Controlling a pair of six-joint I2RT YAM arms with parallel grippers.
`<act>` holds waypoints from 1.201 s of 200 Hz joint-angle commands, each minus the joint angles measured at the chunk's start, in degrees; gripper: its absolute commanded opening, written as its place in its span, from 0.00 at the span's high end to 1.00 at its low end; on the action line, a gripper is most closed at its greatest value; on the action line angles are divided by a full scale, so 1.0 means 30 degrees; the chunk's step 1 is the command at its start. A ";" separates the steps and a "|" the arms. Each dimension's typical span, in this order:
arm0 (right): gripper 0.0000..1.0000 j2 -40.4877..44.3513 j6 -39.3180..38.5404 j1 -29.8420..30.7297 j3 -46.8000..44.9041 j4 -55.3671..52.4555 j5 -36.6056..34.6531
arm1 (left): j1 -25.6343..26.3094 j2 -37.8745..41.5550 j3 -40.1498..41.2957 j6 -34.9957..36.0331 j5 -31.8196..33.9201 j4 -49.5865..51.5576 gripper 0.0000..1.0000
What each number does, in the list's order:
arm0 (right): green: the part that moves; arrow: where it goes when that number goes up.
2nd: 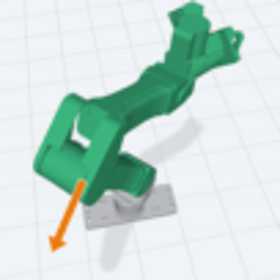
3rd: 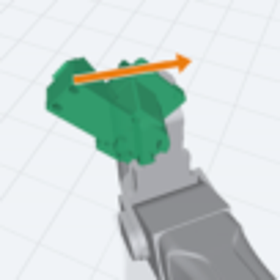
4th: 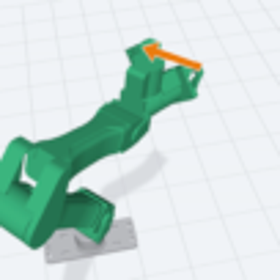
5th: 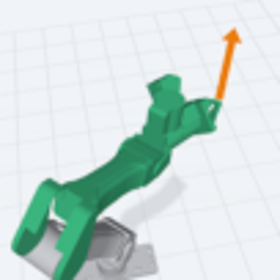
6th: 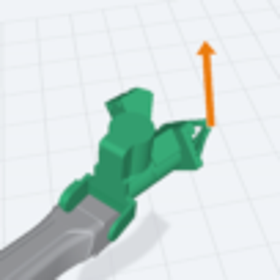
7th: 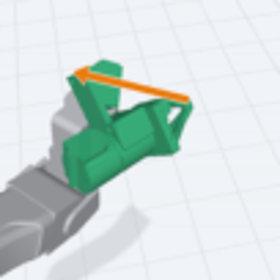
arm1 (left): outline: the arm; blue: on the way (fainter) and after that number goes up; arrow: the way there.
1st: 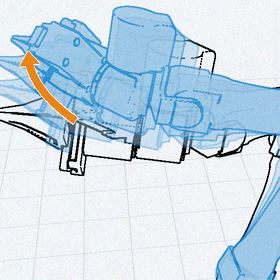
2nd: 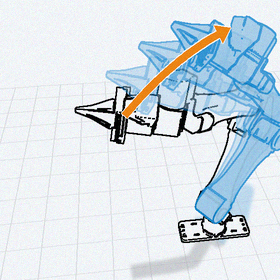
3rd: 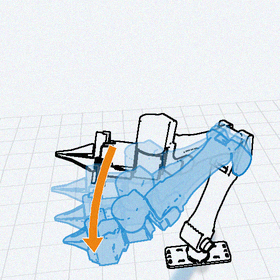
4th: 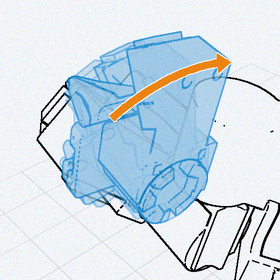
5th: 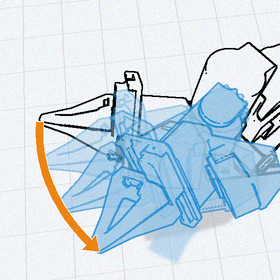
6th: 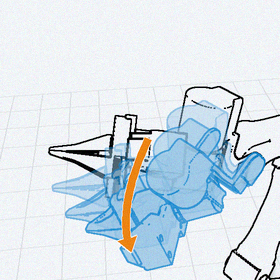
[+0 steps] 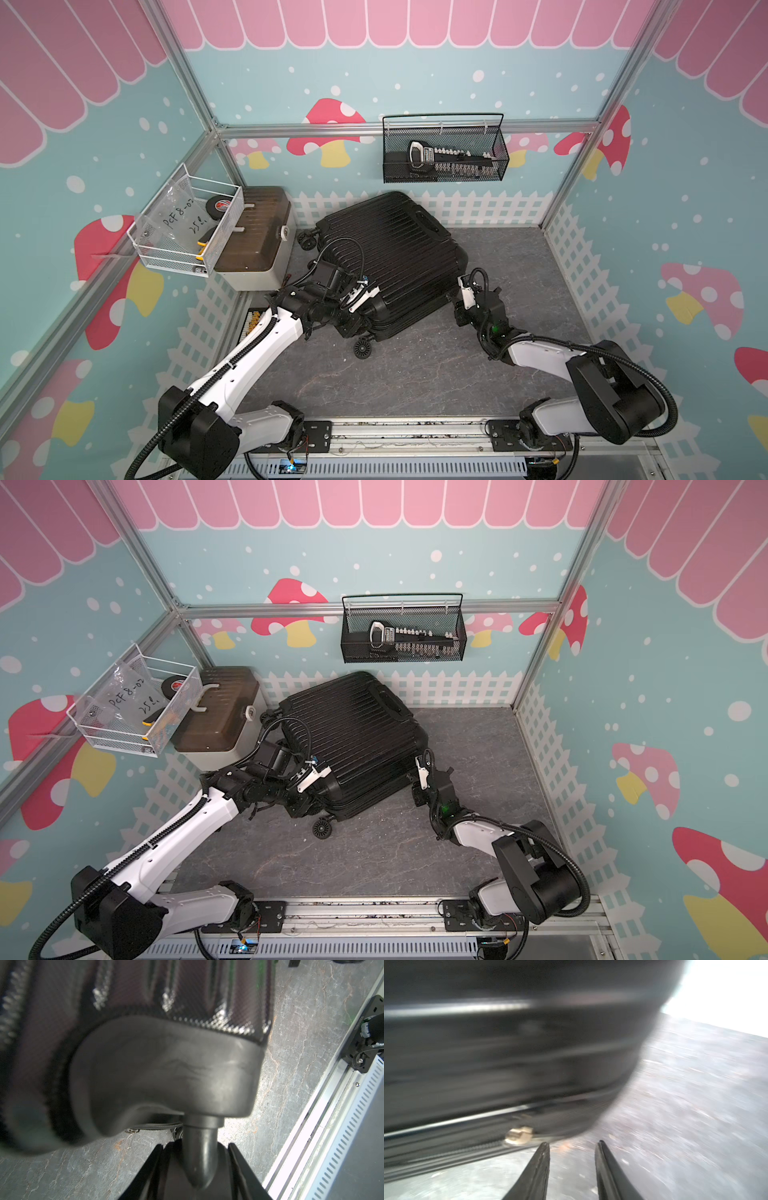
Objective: Close the suitcase zippers
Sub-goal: Zip the zipper on the suitcase.
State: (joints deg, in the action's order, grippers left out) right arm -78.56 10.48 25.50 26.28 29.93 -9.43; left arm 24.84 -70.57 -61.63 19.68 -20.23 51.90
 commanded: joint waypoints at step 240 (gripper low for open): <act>0.67 -0.0932 0.2097 -0.0219 0.0782 0.1835 0.0305 | 0.0128 0.0817 0.0063 -0.0437 -0.0570 -0.0059 0.72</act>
State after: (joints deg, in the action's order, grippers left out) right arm -82.54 13.98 25.23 28.38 33.08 -0.16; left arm 24.88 -70.28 -61.39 19.49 -20.21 51.42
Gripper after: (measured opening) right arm 0.343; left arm 0.448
